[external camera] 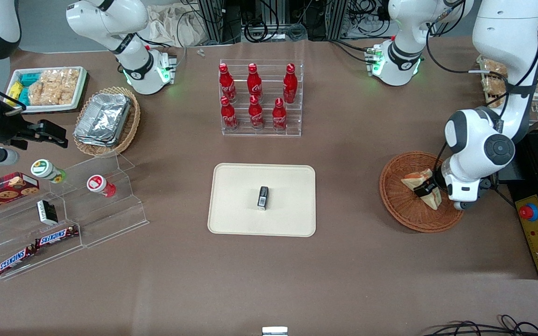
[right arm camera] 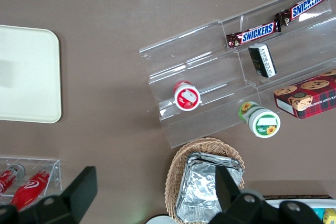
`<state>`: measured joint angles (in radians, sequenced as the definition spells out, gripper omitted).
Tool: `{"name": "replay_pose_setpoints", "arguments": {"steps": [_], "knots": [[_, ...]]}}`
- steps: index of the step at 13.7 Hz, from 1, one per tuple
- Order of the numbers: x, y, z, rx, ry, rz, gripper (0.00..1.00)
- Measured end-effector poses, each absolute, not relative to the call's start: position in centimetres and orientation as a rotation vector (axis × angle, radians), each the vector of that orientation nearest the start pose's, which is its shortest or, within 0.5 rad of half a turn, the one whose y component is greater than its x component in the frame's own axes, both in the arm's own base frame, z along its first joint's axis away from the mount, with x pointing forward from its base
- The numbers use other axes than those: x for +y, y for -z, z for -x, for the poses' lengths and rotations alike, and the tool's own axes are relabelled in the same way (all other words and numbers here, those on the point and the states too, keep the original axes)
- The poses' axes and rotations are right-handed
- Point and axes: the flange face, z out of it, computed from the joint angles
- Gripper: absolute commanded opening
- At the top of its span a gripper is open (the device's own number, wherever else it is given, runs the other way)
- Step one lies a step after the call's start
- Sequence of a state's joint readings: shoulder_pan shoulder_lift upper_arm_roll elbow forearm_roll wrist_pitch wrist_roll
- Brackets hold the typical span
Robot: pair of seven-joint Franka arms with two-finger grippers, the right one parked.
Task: Place sandwich from basket to tray
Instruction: 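Close the left gripper on the wrapped sandwich, then lift the sandwich and carry it toward the cream tray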
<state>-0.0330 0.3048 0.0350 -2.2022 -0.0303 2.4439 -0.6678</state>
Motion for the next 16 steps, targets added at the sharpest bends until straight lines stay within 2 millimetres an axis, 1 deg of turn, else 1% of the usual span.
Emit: {"name": "replay_pose_setpoints", "arguments": {"steps": [1,3,4,5,6,7,8,9,10,11,12,13,14,15,16], "knots": [[0.1,-23.5,-54.8,-1.062,-0.101,2.940,0.00],[0.0,-23.6,-54.9,-1.059,-0.098,2.943,0.00],[-0.3,-24.0,-55.1,-1.054,-0.086,2.948,0.00],[-0.5,-24.8,-55.4,-1.049,-0.071,2.955,0.00],[-0.8,-26.2,-55.7,-1.043,-0.067,2.961,0.00],[-1.1,-28.2,-56.0,-1.033,-0.083,2.963,0.00],[-1.7,-30.9,-56.3,-1.017,-0.106,2.966,0.00],[-2.6,-34.1,-56.6,-0.991,-0.128,2.974,0.00],[-3.9,-37.3,-56.8,-0.952,-0.146,2.985,0.00],[-5.7,-40.3,-57.0,-0.901,-0.163,2.999,0.00],[-8.1,-43.0,-57.0,-0.834,-0.173,3.018,0.00],[-10.9,-45.1,-57.0,-0.760,-0.171,3.042,0.00],[-13.8,-46.4,-56.8,-0.685,-0.162,3.068,0.00],[-16.7,-47.1,-56.3,-0.605,-0.151,3.095,0.00],[-20.0,-47.3,-55.5,-0.516,-0.149,3.119,0.00]]}}
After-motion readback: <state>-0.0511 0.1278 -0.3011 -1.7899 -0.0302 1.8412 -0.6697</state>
